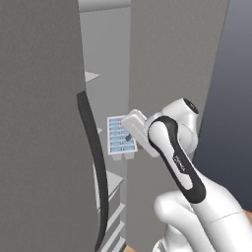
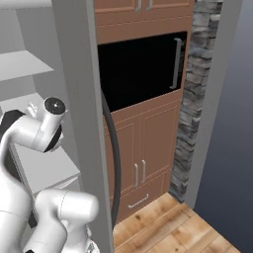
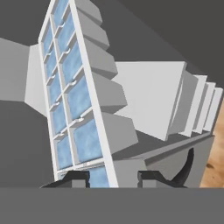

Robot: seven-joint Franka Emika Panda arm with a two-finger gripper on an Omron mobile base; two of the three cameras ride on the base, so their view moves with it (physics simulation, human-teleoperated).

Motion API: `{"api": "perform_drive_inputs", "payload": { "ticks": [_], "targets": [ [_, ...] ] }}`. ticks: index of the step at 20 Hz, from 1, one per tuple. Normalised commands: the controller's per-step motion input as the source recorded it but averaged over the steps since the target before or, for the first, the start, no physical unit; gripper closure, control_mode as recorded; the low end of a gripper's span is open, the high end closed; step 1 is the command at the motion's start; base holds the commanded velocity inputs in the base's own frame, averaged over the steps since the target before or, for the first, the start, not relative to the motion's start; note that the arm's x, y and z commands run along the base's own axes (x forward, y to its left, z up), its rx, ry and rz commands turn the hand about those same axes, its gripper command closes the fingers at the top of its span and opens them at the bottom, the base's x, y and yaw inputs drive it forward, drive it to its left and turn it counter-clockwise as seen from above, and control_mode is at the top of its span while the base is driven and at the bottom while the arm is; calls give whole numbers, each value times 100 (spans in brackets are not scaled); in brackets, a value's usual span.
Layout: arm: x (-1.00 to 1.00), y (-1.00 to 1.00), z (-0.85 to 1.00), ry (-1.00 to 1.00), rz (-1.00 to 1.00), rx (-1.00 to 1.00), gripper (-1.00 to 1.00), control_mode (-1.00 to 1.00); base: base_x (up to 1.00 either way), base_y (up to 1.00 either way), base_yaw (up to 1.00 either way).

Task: The ice cube tray has been filled with water. Take the tray and place it in the freezer to make ice. Close the freezer door after placing the tray.

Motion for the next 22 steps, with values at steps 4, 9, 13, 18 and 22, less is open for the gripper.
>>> {"api": "perform_drive_inputs", "payload": {
  "ticks": [4,9,13,18,22],
  "targets": [
    [0,0,-1,0,7,0,100,-100,0,0,0],
    [2,0,-2,-5,13,0,100,-100,0,0,0],
    [16,0,0,-5,13,0,100,-100,0,0,0],
    [30,4,0,-3,6,0,100,-100,0,0,0],
    [31,14,0,-1,0,0,100,-100,0,0,0]
  ]
}}
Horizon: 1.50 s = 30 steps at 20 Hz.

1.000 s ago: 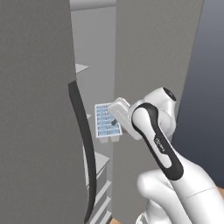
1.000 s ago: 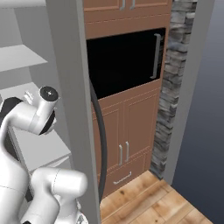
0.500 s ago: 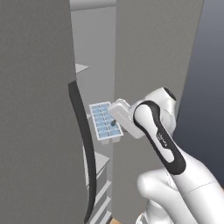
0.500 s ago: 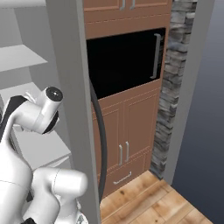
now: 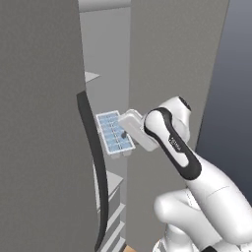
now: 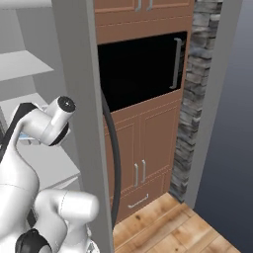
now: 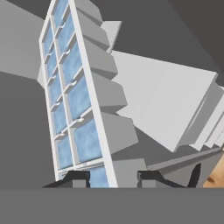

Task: The ice cube tray has been filled with water. Take the tray and place it in the freezer to make ice. Close the freezer door after placing the tray.

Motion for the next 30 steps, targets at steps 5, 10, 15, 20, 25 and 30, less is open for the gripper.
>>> {"api": "perform_drive_inputs", "payload": {
  "ticks": [5,10,15,20,25,30],
  "targets": [
    [20,20,-2,0,0,-1,100,-100,0,0,0],
    [1,22,-5,0,0,-1,100,-100,0,0,0],
    [2,19,-3,0,0,0,100,-100,0,0,0],
    [15,7,0,0,0,0,100,-100,0,0,0],
    [23,5,0,0,0,0,100,-100,0,0,0],
    [27,7,0,0,0,0,100,-100,0,0,0]
  ]
}}
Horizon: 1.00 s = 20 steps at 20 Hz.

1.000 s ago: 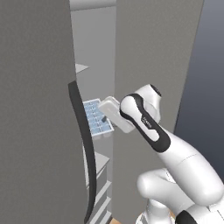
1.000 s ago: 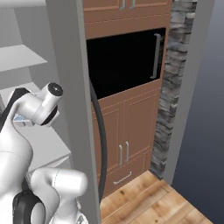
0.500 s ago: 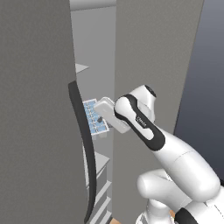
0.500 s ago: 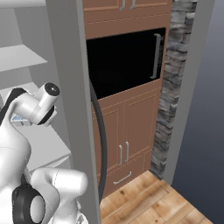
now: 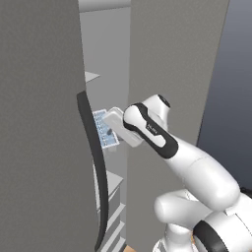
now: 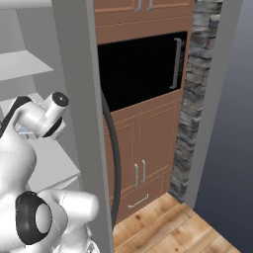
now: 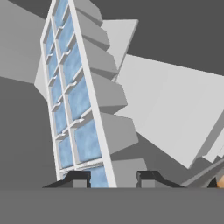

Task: The ice cube tray has been filled with water. Take the tray and place it in the freezer to make ice. Close the freezer door after placing the tray.

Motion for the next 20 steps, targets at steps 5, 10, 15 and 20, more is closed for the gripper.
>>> {"api": "perform_drive_inputs", "payload": {
  "ticks": [5,10,15,20],
  "targets": [
    [30,10,-2,0,0,0,100,-100,0,0,0],
    [31,13,-4,0,0,0,100,-100,0,0,0],
    [25,15,-9,0,0,0,100,-100,0,0,0],
    [26,15,-12,0,0,-1,100,-100,0,0,0]
  ]
}}
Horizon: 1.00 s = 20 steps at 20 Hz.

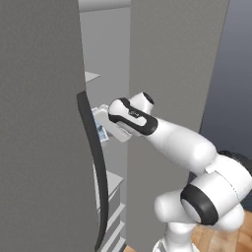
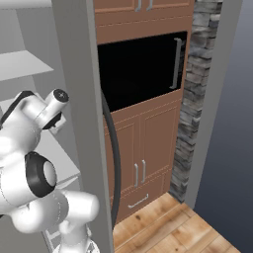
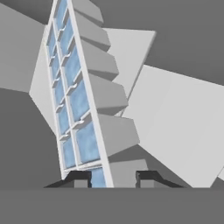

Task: The ice cube tray has been filled with water. Take the tray and place it in the freezer to make ice. Close the freezer door after placing the tray.

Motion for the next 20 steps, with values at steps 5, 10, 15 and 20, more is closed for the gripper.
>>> {"api": "perform_drive_inputs", "payload": {
  "ticks": [5,10,15,20],
  "targets": [
    [27,17,-12,0,0,-2,100,-100,0,0,0],
    [33,4,-4,0,0,0,100,-100,0,0,0],
    [33,7,-8,0,0,0,100,-100,0,0,0],
    [37,27,-23,0,0,-4,100,-100,0,0,0]
  ]
}}
